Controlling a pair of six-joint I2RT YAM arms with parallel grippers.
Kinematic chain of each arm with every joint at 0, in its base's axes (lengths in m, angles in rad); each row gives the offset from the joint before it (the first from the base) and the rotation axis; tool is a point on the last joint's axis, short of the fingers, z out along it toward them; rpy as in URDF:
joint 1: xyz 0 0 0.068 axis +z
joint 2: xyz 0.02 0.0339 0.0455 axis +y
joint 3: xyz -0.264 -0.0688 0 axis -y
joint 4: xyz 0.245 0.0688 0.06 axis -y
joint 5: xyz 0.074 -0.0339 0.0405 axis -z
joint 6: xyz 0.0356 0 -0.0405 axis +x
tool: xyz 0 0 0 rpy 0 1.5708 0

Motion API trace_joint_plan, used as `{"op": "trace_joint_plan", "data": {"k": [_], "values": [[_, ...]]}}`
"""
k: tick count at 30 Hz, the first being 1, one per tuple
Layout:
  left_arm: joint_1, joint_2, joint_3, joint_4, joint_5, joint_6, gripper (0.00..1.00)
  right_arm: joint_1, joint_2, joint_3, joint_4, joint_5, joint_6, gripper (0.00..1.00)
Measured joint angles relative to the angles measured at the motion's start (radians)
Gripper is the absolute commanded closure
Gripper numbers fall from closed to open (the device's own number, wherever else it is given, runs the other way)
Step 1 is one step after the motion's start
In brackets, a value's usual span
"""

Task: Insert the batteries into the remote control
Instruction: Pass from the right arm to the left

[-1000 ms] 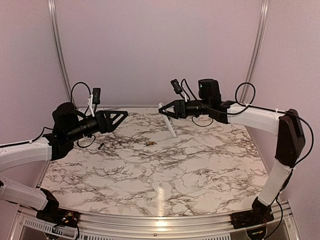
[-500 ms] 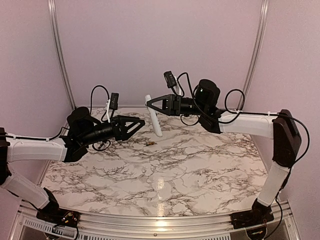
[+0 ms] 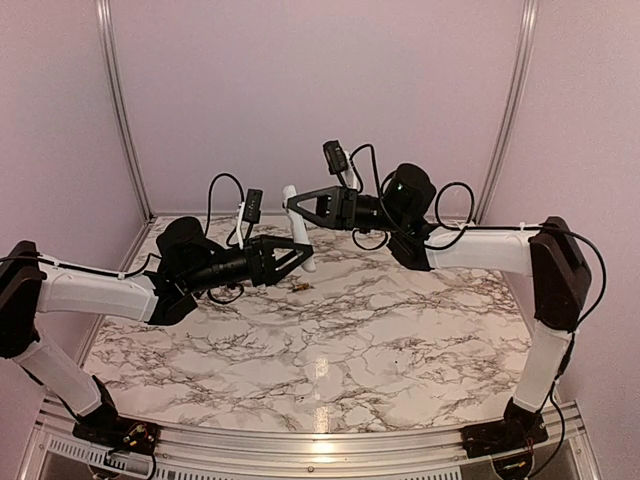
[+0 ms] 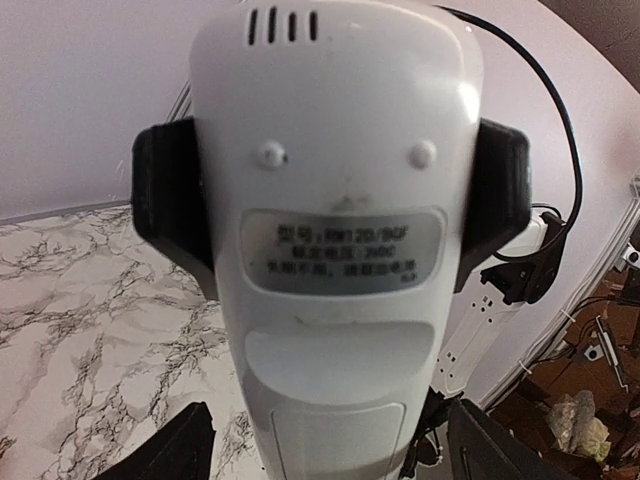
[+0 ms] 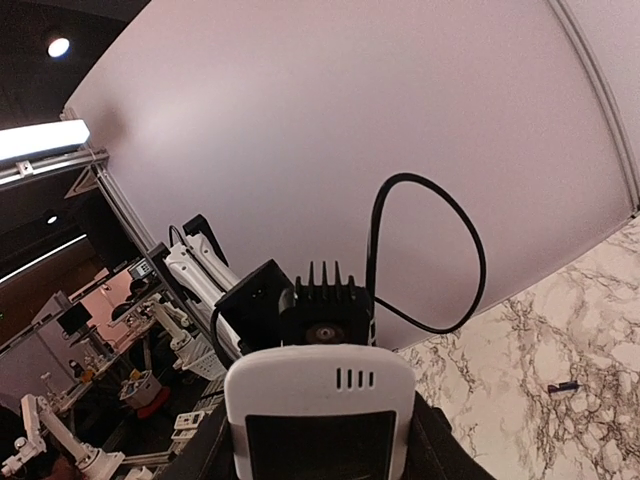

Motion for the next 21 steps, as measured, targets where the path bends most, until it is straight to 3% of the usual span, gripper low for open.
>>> {"op": "trace_joint_plan", "data": {"k": [9, 16, 19, 21], "values": [[-0.011, 0.016, 0.01, 0.025, -0.003, -0.016, 0.49, 0.002, 0.0, 0.003, 0.069, 0.003, 0.047, 0.83], [-0.015, 0.008, 0.011, -0.004, -0.025, 0.016, 0.63, 0.002, -0.009, 0.003, 0.011, 0.01, 0.012, 0.34], [-0.015, -0.001, 0.042, -0.108, -0.079, 0.06, 0.67, 0.004, -0.048, 0.005, -0.15, 0.043, -0.083, 0.22], [-0.014, -0.002, 0.073, -0.181, -0.115, 0.093, 0.68, 0.005, -0.082, 0.019, -0.285, 0.081, -0.16, 0.22]]}}
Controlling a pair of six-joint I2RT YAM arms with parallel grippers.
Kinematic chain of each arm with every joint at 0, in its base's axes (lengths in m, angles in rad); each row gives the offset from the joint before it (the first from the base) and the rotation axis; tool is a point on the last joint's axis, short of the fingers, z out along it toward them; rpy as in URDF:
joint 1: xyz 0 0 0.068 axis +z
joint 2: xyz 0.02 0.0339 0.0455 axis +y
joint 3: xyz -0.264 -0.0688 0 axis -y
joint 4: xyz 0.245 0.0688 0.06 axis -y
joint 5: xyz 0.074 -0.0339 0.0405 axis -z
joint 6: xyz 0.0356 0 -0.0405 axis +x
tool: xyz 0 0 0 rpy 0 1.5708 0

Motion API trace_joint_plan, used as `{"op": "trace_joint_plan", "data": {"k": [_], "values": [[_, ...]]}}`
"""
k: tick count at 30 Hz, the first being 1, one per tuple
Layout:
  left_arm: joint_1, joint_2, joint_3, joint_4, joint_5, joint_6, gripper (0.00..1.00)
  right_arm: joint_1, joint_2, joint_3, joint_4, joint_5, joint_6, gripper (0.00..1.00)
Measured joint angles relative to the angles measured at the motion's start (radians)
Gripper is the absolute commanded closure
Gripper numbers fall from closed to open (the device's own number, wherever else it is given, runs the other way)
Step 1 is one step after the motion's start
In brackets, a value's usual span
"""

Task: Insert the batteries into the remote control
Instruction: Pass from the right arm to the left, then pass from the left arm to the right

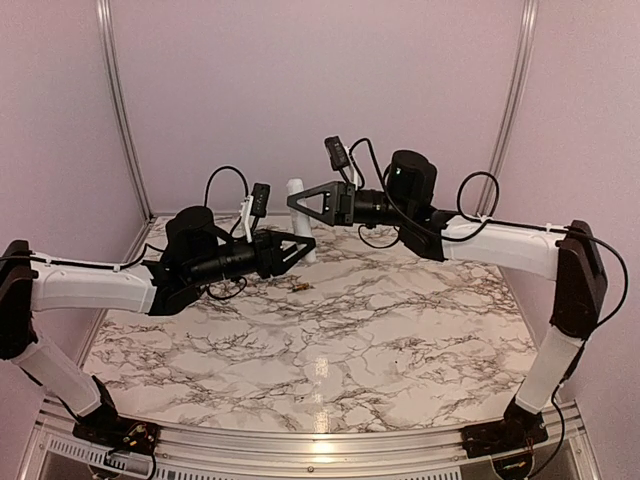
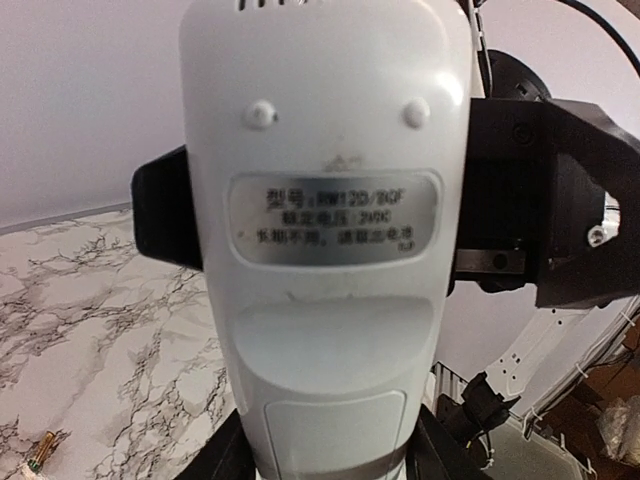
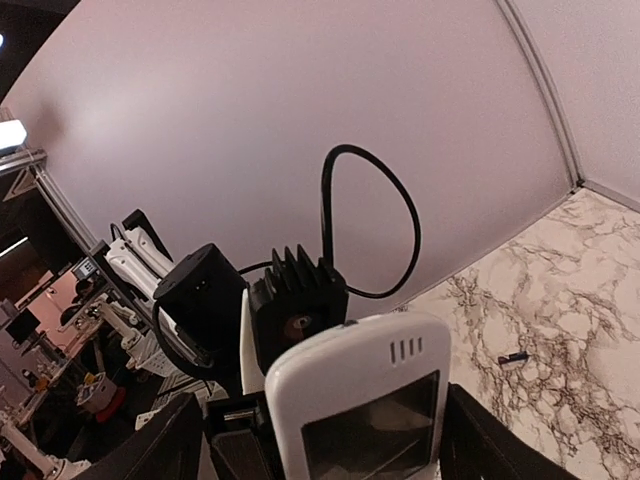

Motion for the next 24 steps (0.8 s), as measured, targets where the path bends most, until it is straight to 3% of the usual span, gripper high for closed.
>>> {"op": "trace_joint_plan", "data": {"k": [6, 10, 14, 18, 24], "values": [[-0.002, -0.002, 0.077, -0.206, -0.098, 0.097, 0.72, 0.001, -0.094, 0.092, -0.412, 0.174, -0.241, 0.32], [-0.003, -0.001, 0.098, -0.305, -0.144, 0.137, 0.74, 0.001, -0.114, 0.139, -0.584, 0.274, -0.332, 0.37], [-0.016, 0.003, 0.122, -0.374, -0.18, 0.167, 0.74, 0.001, -0.107, 0.156, -0.702, 0.329, -0.377, 0.38], [-0.039, 0.02, 0.168, -0.426, -0.219, 0.198, 0.75, 0.001, -0.085, 0.172, -0.779, 0.366, -0.4, 0.32], [-0.064, 0.055, 0.222, -0.484, -0.28, 0.225, 0.75, 0.001, -0.079, 0.172, -0.808, 0.388, -0.4, 0.48]]}}
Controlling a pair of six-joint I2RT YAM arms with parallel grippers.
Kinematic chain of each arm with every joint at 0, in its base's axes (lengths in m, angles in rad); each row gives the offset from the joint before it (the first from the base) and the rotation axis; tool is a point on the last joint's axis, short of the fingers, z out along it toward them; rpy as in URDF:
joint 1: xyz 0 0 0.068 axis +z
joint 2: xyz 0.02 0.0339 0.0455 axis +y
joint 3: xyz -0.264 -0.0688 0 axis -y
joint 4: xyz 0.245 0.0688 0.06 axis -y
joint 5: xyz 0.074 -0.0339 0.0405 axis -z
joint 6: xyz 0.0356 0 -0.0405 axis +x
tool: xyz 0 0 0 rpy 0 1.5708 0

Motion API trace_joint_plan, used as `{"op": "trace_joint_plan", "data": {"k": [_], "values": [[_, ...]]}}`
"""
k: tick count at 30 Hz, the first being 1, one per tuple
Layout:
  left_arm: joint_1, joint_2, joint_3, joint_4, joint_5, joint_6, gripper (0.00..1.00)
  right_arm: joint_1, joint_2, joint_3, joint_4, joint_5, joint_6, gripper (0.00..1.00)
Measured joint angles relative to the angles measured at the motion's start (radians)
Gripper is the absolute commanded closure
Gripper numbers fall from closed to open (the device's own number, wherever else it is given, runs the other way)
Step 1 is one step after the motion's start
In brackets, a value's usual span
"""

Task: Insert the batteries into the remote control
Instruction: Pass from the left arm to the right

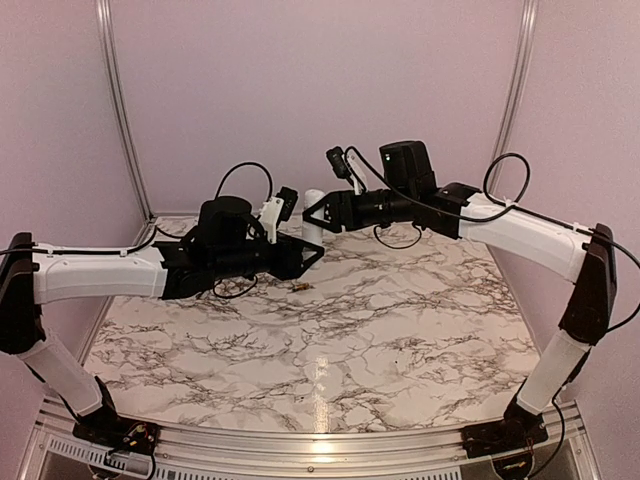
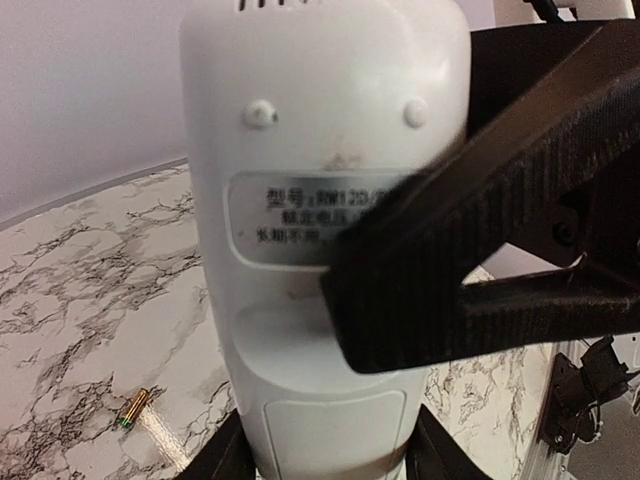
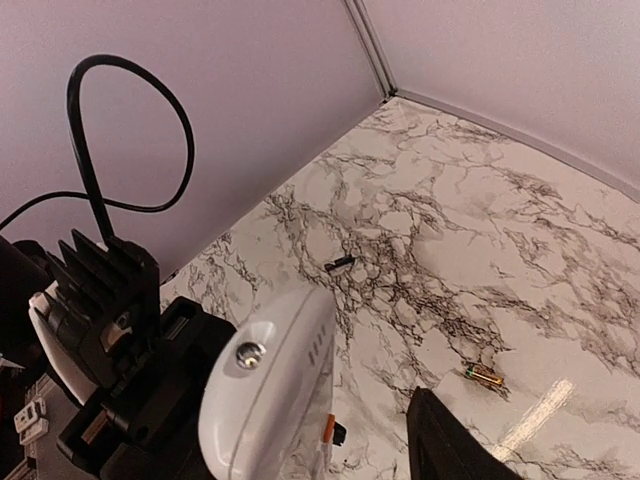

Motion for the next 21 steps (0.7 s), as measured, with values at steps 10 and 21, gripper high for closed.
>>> {"op": "trace_joint_plan", "data": {"k": [10, 21], "values": [[-0.03, 0.04, 0.043, -0.067, -0.066, 0.021, 0.76, 0.0, 0.004, 0.0, 0.004, 0.013, 0.014, 0.59], [-0.03, 0.055, 0.068, -0.088, -0.116, 0.022, 0.75, 0.0, 0.019, 0.0, 0.005, 0.027, 0.016, 0.8]]}}
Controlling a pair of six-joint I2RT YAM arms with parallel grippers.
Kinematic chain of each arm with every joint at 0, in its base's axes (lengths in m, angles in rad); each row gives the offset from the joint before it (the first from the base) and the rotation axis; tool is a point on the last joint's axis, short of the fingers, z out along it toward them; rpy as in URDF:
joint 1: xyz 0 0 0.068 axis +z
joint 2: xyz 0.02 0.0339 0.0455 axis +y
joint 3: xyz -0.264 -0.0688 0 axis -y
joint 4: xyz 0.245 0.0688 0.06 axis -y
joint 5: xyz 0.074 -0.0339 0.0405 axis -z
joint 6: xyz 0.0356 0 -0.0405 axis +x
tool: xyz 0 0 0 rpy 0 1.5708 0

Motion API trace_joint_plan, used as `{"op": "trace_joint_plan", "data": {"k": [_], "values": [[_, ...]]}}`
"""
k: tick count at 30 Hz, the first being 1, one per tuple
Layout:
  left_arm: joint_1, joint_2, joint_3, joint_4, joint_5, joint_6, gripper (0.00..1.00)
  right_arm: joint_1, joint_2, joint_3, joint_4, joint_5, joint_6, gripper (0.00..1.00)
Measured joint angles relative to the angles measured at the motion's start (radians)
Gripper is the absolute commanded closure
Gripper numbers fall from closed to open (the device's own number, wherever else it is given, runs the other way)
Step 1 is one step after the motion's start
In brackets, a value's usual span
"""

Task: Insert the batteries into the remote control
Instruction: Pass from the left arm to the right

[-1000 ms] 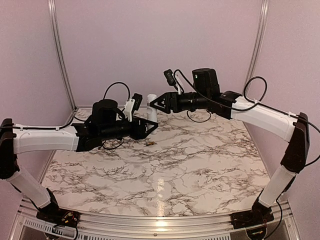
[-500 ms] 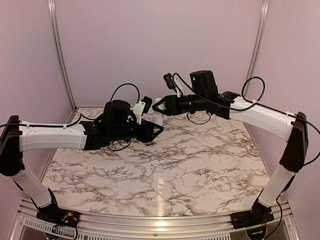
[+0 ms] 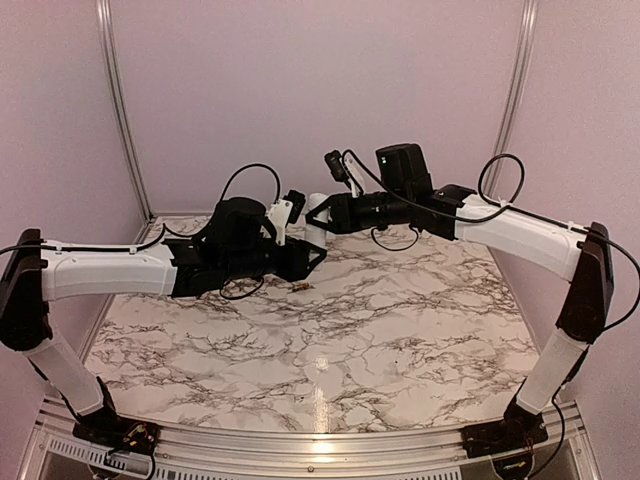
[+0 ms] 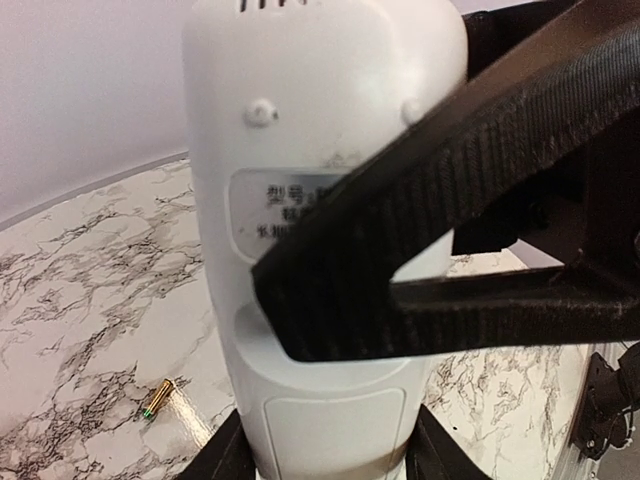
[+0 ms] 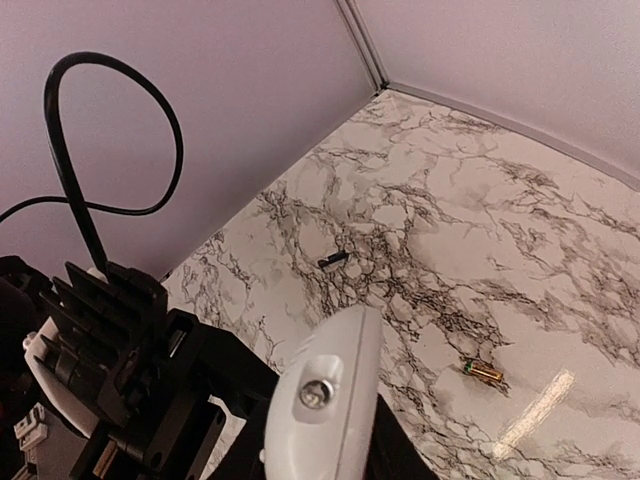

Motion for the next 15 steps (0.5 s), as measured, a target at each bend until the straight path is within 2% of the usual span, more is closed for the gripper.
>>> {"op": "trace_joint_plan", "data": {"k": [3, 6, 10, 11, 15], "values": [[0.0, 0.002, 0.001, -0.004, -0.01, 0.001, 0.64, 0.001, 0.002, 0.0, 0.001, 0.008, 0.0, 0.9], [0.0, 0.002, 0.001, -0.01, -0.014, 0.006, 0.35, 0.002, 0.003, -0.002, 0.004, 0.014, 0.0, 0.99], [0.001, -0.012, -0.003, -0.017, 0.02, 0.059, 0.06, -0.02, -0.002, -0.036, 0.045, -0.035, 0.008, 1.0], [0.002, -0.024, -0.008, -0.019, 0.025, 0.075, 0.02, -0.034, -0.009, -0.063, 0.064, -0.056, 0.015, 1.0], [0.011, -0.111, -0.055, -0.027, 0.047, 0.142, 0.01, -0.096, -0.047, -0.164, 0.08, -0.123, 0.029, 1.0]]}}
